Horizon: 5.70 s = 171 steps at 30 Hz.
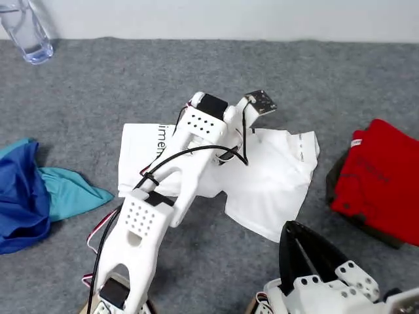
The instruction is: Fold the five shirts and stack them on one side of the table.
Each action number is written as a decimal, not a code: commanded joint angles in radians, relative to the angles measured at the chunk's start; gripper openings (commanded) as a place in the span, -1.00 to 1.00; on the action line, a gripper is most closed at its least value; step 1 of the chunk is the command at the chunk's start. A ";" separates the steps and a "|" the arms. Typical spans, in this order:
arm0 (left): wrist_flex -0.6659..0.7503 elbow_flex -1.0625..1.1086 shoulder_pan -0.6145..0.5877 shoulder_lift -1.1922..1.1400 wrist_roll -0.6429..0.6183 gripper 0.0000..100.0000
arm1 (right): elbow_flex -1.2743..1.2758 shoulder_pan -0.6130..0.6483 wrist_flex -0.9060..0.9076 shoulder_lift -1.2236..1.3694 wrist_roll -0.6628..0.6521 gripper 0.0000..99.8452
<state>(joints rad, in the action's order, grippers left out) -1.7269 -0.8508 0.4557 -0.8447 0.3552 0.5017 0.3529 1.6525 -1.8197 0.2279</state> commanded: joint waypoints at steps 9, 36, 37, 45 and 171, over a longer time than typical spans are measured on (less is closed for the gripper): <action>0.021 0.282 0.094 0.351 -0.031 -0.98 | 0.002 0.008 0.008 0.005 -0.026 -0.98; 0.262 0.578 0.235 0.450 -0.035 -0.97 | -0.005 0.008 0.007 0.005 -0.028 -0.98; 0.252 0.578 0.238 0.474 -0.035 -0.97 | -0.005 0.008 0.007 0.005 -0.028 -0.98; 0.196 0.584 0.404 0.493 0.060 -0.96 | -0.005 0.008 0.004 0.005 -0.028 -0.98; 0.308 0.079 0.213 -0.011 -0.020 -0.98 | -0.003 0.010 0.030 0.005 -0.026 -0.98</action>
<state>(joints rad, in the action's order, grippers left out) -1.3602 -0.6851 0.6352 -0.8692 0.3307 0.5017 0.3529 1.6786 -1.8197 0.2110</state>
